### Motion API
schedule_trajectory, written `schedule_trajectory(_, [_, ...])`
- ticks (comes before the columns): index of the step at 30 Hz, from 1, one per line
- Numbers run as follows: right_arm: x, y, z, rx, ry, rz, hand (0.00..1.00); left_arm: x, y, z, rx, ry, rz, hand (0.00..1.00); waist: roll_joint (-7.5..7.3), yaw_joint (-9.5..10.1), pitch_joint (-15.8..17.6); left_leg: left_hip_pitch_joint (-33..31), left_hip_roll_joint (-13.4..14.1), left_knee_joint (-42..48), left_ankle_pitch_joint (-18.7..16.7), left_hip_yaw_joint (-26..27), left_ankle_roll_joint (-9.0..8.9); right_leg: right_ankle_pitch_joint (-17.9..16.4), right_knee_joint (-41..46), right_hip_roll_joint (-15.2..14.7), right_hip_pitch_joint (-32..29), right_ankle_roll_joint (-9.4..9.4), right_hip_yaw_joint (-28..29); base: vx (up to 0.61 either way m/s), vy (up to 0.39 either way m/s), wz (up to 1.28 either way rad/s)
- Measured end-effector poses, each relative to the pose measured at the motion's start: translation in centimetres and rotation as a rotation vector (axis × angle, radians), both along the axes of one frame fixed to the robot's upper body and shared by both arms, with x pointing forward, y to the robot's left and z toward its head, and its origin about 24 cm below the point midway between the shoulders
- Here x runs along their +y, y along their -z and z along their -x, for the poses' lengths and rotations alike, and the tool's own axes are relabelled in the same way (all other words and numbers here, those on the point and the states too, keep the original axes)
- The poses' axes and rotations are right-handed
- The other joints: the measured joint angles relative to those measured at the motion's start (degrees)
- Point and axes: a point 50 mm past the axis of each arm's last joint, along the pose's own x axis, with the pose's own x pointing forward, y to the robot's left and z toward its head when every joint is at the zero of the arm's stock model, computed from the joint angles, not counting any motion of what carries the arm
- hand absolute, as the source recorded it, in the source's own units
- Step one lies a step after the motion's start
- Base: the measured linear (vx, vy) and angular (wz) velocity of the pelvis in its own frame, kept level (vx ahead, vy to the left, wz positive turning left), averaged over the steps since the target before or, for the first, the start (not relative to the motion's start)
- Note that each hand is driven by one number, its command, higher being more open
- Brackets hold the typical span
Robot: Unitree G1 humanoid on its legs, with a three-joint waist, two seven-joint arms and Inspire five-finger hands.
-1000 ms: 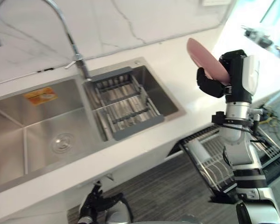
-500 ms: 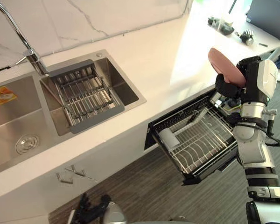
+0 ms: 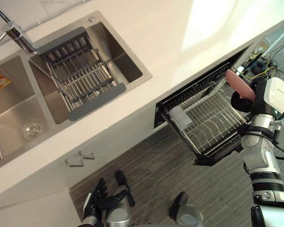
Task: Walk over to the sink, pick up the cup, carry it to the dishwasher, place the cup inside the dishwasher, then close the dishwasher door
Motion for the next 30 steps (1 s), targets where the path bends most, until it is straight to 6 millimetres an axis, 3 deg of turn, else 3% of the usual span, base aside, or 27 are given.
schedule_trajectory(5, [0.0, -0.9, -0.5, -0.029, 0.004, 0.000, 0.00, -0.1, -1.4, -3.0, -0.111, -0.012, 0.020, 1.00, 0.41, -0.06, 2.6, -1.5, -0.2, 0.0, 0.0, -0.2, 0.02, 0.0, 0.8, -0.4, -1.5, -0.01, 0.0, 0.00, 0.006, 0.03])
schedule_trajectory(11, [-1.3, -2.1, -1.7, -0.008, 0.054, 0.036, 0.00, -2.0, -2.3, -5.9, -0.183, 0.029, 0.055, 1.00, 1.05, 0.04, 5.1, -4.5, -0.6, 0.2, 0.0, -0.7, 0.33, 0.0, 1.8, -0.9, -4.4, -0.07, 0.0, -0.01, 0.020, 0.05])
schedule_trajectory(19, [-2.5, -6.3, -3.1, 0.003, 0.081, 0.176, 0.00, -2.9, -2.7, -7.3, -0.198, -0.013, 0.116, 1.00, 4.44, 0.61, 6.5, -8.4, -0.9, 0.8, -0.5, -2.2, 0.95, 0.1, 6.2, -2.1, -9.2, -0.11, 1.9, 0.02, 0.018, 0.09])
schedule_trajectory(20, [-2.7, -6.6, -3.2, 0.022, 0.082, 0.189, 0.00, -3.4, -2.7, -7.6, -0.205, -0.017, 0.135, 1.00, 5.94, 0.97, 6.9, -8.5, 0.2, 0.9, -0.5, -3.1, 1.05, 0.1, 11.8, -2.7, -12.3, -1.49, 3.7, 0.00, -0.034, -0.03])
schedule_trajectory(21, [-2.7, -6.5, -3.2, 0.036, 0.079, 0.198, 0.00, -4.0, -2.9, -8.1, -0.216, -0.029, 0.165, 1.00, 7.33, 1.59, 7.3, -8.7, 1.3, 0.9, -0.5, -4.4, 0.96, -3.1, 9.0, -1.0, -14.0, -1.11, 5.3, -0.03, -0.063, -0.02])
schedule_trajectory(22, [-2.7, -6.3, -3.2, 0.048, 0.077, 0.200, 0.00, -4.0, -3.0, -8.3, -0.220, -0.034, 0.169, 1.00, 7.32, 1.86, 7.3, -8.9, 1.1, 1.0, -0.4, -4.5, 0.92, -2.2, 4.7, 0.1, -14.1, -1.55, 5.8, -0.08, -0.133, 0.34])
schedule_trajectory(23, [-3.3, -6.0, -3.0, 0.076, 0.089, 0.208, 0.00, -4.5, -3.2, -9.1, -0.229, -0.038, 0.184, 1.00, 8.50, 1.25, 7.2, -10.0, 0.3, 1.4, -0.3, -5.9, 0.75, 2.0, 1.3, 0.8, -13.6, -1.60, 5.9, -0.04, -0.116, 0.33])
schedule_trajectory(24, [-3.2, -5.5, -3.2, 0.104, 0.083, 0.208, 0.00, -5.1, -3.4, -9.3, -0.243, -0.041, 0.203, 1.00, 9.08, 1.58, 7.5, -10.4, 0.9, 1.3, -0.1, -6.6, 0.63, 2.5, 1.2, 1.7, -14.0, -2.19, 5.6, 0.01, -0.106, 0.27])
schedule_trajectory(27, [-3.6, -3.5, -3.0, 0.187, 0.094, 0.187, 0.00, -6.5, -3.4, -9.3, -0.239, 0.013, 0.226, 1.00, 9.81, 1.13, 7.3, -10.4, 0.8, 1.2, -0.1, -6.8, 0.67, 2.5, 2.7, 1.2, -14.8, -2.26, 5.8, 0.07, -0.016, -0.06])
schedule_trajectory(30, [-4.5, -2.0, -2.5, 0.244, 0.138, 0.162, 0.00, -6.5, -3.5, -9.4, -0.242, 0.022, 0.229, 1.00, 9.57, 0.52, 7.5, -9.8, 0.6, 1.2, -0.1, -7.2, 0.67, 2.4, 7.5, -0.1, -15.8, -2.38, 5.6, 0.08, 0.053, 0.15])
